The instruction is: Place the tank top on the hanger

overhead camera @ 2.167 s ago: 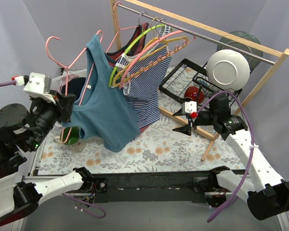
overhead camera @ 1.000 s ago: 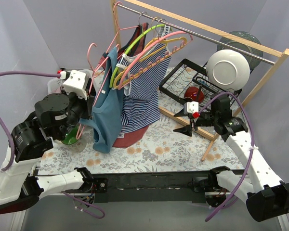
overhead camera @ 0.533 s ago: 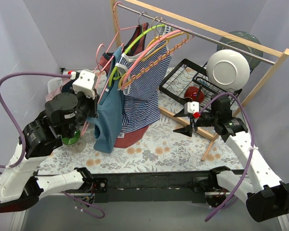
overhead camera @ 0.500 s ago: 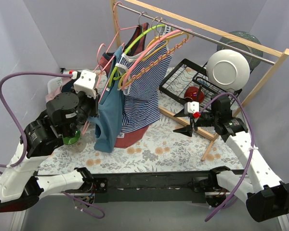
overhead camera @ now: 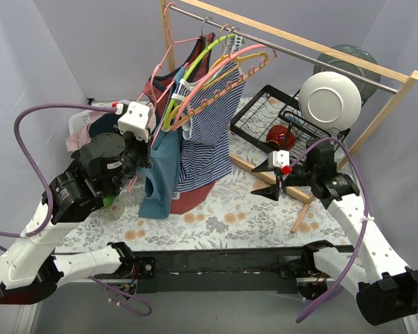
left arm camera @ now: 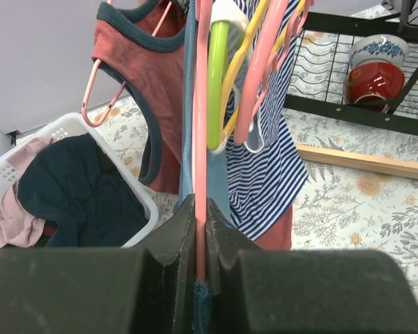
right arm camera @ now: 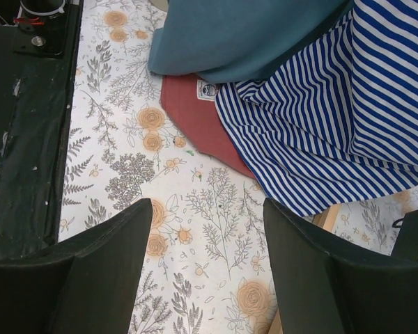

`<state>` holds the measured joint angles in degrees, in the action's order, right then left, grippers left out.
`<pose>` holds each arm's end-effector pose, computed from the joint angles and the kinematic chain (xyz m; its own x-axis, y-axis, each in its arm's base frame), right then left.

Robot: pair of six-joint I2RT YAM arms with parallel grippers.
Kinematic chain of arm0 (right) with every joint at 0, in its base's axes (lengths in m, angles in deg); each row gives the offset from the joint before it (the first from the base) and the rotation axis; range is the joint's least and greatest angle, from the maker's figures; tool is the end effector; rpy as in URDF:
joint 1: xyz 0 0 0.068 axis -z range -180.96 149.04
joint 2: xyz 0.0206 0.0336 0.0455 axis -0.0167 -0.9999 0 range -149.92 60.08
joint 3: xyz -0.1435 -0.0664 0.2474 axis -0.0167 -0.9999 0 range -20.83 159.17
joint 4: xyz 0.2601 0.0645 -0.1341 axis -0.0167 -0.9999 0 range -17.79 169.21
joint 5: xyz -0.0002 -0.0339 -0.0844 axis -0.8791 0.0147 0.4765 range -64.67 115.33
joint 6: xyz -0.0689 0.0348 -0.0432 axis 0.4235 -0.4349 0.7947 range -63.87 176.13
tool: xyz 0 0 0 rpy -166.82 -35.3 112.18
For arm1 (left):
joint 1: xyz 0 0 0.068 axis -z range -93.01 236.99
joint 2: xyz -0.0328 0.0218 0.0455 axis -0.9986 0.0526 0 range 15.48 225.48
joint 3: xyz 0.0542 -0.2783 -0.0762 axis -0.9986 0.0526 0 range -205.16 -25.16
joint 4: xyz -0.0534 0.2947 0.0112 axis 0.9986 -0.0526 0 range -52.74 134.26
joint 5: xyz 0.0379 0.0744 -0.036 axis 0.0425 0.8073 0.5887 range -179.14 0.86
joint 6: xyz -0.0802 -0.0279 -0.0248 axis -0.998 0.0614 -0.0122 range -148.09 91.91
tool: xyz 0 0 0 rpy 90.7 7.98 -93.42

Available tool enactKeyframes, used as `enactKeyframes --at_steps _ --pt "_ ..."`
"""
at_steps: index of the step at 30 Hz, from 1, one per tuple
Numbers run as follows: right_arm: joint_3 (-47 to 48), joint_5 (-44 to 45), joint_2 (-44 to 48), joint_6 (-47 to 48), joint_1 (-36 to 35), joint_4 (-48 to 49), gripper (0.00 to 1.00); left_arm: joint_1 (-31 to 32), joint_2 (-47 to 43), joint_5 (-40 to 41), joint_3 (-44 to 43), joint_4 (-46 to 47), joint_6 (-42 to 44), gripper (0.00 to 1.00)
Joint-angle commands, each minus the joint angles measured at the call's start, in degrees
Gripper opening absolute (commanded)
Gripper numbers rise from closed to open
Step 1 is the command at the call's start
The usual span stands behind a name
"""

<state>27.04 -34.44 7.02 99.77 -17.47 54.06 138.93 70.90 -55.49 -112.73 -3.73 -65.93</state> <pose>0.2072 0.1324 0.3182 0.2417 -0.2909 -0.9257 -0.9551 0.0970 -0.2798 0.1588 -0.1321 0.5131 -0.3335 -0.4026 -0.8524 0.1548 0.8685 -0.4708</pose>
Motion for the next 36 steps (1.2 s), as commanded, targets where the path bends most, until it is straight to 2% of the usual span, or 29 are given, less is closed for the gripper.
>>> enactKeyframes --at_steps 1,4,8,9,21,22,36 --pt "-0.07 -2.02 1.11 -0.75 0.43 1.94 0.73 -0.17 0.74 -0.42 0.56 5.62 0.93 0.0" --pt "-0.42 -2.02 1.99 -0.84 0.43 1.77 0.73 -4.73 2.23 -3.66 1.26 8.07 2.42 0.0" --pt "-1.12 -2.02 3.04 -0.75 0.52 1.77 0.73 -21.75 5.92 -20.41 -0.31 9.58 2.78 0.0" --pt "-1.38 -2.02 3.13 -0.75 0.43 1.77 0.73 -23.28 6.63 -22.55 -1.8 9.4 2.52 0.0" --pt "-2.7 -1.93 3.4 -0.22 0.6 1.94 0.73 -27.68 11.64 -33.56 -3.66 13.62 3.92 0.0" --pt "-2.79 -1.93 3.31 -0.22 0.6 1.94 0.73 -27.95 11.99 -36.26 -3.92 13.97 4.27 0.0" --pt "-2.7 -3.34 3.4 -0.4 0.78 2.03 0.74 -35.33 23.15 -46.74 -14.73 14.58 8.22 0.0"
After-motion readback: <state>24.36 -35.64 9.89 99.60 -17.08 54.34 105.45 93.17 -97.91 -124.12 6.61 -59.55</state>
